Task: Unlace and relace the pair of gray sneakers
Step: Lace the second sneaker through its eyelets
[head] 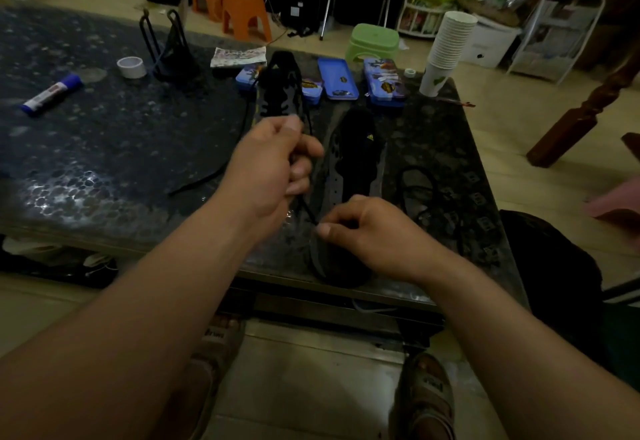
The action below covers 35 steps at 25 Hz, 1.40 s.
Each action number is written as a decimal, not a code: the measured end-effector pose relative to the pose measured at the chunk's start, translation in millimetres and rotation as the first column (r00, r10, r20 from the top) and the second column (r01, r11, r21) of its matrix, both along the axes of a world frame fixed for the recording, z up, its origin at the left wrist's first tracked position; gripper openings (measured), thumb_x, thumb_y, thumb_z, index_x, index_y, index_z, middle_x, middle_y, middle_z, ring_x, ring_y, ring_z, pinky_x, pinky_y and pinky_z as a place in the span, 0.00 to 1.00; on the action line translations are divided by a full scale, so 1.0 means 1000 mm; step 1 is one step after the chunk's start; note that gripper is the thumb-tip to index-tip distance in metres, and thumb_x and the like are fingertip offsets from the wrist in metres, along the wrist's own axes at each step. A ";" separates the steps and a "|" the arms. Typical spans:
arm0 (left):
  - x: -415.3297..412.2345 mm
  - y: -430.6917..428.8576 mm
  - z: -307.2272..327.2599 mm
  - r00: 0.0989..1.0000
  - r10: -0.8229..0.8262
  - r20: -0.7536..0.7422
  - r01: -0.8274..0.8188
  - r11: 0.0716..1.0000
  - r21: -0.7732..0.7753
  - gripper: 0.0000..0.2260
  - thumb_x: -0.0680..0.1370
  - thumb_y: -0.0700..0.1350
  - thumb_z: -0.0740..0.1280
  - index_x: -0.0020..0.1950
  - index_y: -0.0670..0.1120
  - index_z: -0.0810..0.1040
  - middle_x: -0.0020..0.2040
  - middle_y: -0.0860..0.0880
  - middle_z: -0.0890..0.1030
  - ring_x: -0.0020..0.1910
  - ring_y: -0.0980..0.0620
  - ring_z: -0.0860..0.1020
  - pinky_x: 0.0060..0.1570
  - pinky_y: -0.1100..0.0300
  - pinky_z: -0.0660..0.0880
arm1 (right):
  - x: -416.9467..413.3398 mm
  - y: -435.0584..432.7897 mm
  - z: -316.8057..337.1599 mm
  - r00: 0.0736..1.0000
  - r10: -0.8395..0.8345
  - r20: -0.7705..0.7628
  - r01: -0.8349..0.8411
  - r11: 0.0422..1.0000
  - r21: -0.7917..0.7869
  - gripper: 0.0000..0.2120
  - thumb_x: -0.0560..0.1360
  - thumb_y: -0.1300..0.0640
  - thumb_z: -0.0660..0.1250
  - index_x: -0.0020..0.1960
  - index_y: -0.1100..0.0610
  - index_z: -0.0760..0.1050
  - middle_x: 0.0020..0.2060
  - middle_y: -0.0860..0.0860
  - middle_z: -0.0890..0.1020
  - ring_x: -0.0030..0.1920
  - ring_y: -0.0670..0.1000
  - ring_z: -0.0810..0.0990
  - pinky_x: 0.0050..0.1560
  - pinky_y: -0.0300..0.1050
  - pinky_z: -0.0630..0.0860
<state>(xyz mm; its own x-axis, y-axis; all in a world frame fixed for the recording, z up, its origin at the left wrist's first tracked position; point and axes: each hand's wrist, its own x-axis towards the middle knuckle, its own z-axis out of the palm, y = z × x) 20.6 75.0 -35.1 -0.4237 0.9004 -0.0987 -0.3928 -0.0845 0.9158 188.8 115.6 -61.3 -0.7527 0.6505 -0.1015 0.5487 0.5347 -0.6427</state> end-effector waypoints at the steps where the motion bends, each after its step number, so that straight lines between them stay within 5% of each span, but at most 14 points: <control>1: -0.005 0.001 0.002 0.998 0.053 0.043 -0.054 0.998 0.010 0.09 0.88 0.44 0.56 0.49 0.45 0.68 0.33 0.49 0.77 0.24 0.57 0.62 0.19 0.66 0.57 | 0.004 -0.001 0.002 1.000 -0.011 0.022 0.011 1.000 -0.005 0.09 0.81 0.45 0.68 0.49 0.48 0.84 0.44 0.48 0.80 0.45 0.44 0.79 0.48 0.42 0.74; 6: -0.032 0.000 -0.005 0.964 0.265 -0.035 -0.266 0.963 -0.046 0.09 0.88 0.44 0.56 0.49 0.45 0.69 0.34 0.49 0.76 0.23 0.57 0.63 0.20 0.65 0.58 | 0.058 0.020 0.031 0.982 -0.185 0.042 0.189 0.970 -0.155 0.15 0.84 0.49 0.64 0.48 0.60 0.78 0.36 0.52 0.84 0.28 0.46 0.74 0.30 0.40 0.70; 10: -0.014 -0.003 -0.015 0.974 0.022 -0.224 -0.054 0.989 -0.141 0.06 0.87 0.40 0.59 0.53 0.43 0.74 0.39 0.46 0.81 0.26 0.57 0.66 0.23 0.66 0.63 | 0.053 0.020 0.019 0.882 -0.468 -0.061 0.465 0.884 -0.051 0.14 0.85 0.49 0.63 0.44 0.56 0.78 0.32 0.50 0.80 0.24 0.41 0.73 0.27 0.39 0.69; 14: -0.007 -0.015 -0.025 0.678 -0.272 -0.683 0.022 0.936 -0.351 0.08 0.84 0.46 0.66 0.48 0.49 0.82 0.38 0.48 0.85 0.31 0.52 0.76 0.35 0.59 0.74 | 0.018 0.016 0.008 0.910 -0.395 -0.125 0.382 0.917 -0.118 0.09 0.84 0.51 0.64 0.51 0.48 0.83 0.34 0.47 0.82 0.31 0.38 0.77 0.36 0.40 0.72; 16: -0.006 -0.020 -0.028 0.531 -0.356 -0.769 0.022 0.913 -0.407 0.08 0.83 0.49 0.68 0.46 0.51 0.82 0.36 0.49 0.81 0.30 0.55 0.75 0.33 0.63 0.72 | 0.008 0.018 0.004 0.919 -0.382 -0.097 0.357 0.912 -0.203 0.08 0.84 0.53 0.64 0.55 0.47 0.82 0.34 0.47 0.83 0.35 0.41 0.78 0.40 0.41 0.73; 18: -0.003 -0.022 -0.031 0.464 -0.405 -0.788 0.035 0.897 -0.441 0.07 0.83 0.50 0.68 0.45 0.53 0.81 0.34 0.54 0.76 0.29 0.59 0.72 0.29 0.64 0.66 | 0.003 0.021 0.000 0.914 -0.398 -0.076 0.362 0.887 -0.287 0.08 0.84 0.55 0.64 0.55 0.46 0.82 0.33 0.47 0.82 0.37 0.46 0.79 0.41 0.42 0.74; 21: 0.000 -0.017 -0.036 0.406 -0.413 -0.815 0.000 0.892 -0.452 0.07 0.82 0.52 0.68 0.44 0.55 0.81 0.34 0.56 0.76 0.33 0.59 0.74 0.32 0.60 0.66 | 0.003 0.025 0.000 0.890 -0.451 -0.070 0.394 0.836 -0.383 0.10 0.83 0.58 0.64 0.54 0.49 0.84 0.30 0.46 0.80 0.28 0.40 0.74 0.30 0.33 0.69; 31: 0.000 -0.008 -0.044 0.483 -0.356 -0.800 -0.087 0.890 -0.448 0.11 0.81 0.51 0.69 0.39 0.52 0.81 0.30 0.54 0.79 0.33 0.52 0.79 0.36 0.59 0.74 | 0.008 0.027 0.001 0.906 -0.416 -0.071 0.354 0.841 -0.410 0.11 0.84 0.59 0.64 0.59 0.52 0.84 0.32 0.49 0.79 0.23 0.38 0.70 0.24 0.30 0.65; 35: 0.003 -0.007 -0.042 0.404 -0.343 -0.848 -0.104 0.904 -0.415 0.12 0.81 0.51 0.68 0.38 0.53 0.78 0.32 0.53 0.79 0.34 0.53 0.78 0.35 0.58 0.72 | 0.008 0.027 0.000 0.891 -0.443 -0.093 0.355 0.811 -0.465 0.11 0.83 0.61 0.64 0.60 0.55 0.83 0.33 0.51 0.78 0.22 0.38 0.69 0.23 0.30 0.64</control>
<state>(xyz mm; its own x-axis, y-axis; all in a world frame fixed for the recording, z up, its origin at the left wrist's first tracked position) 23.3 68.2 -77.0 -0.3549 0.9337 -0.0469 0.6821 0.2929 0.6700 196.4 142.6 -61.4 -0.4687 0.8227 -0.3218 0.4980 -0.0548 -0.8654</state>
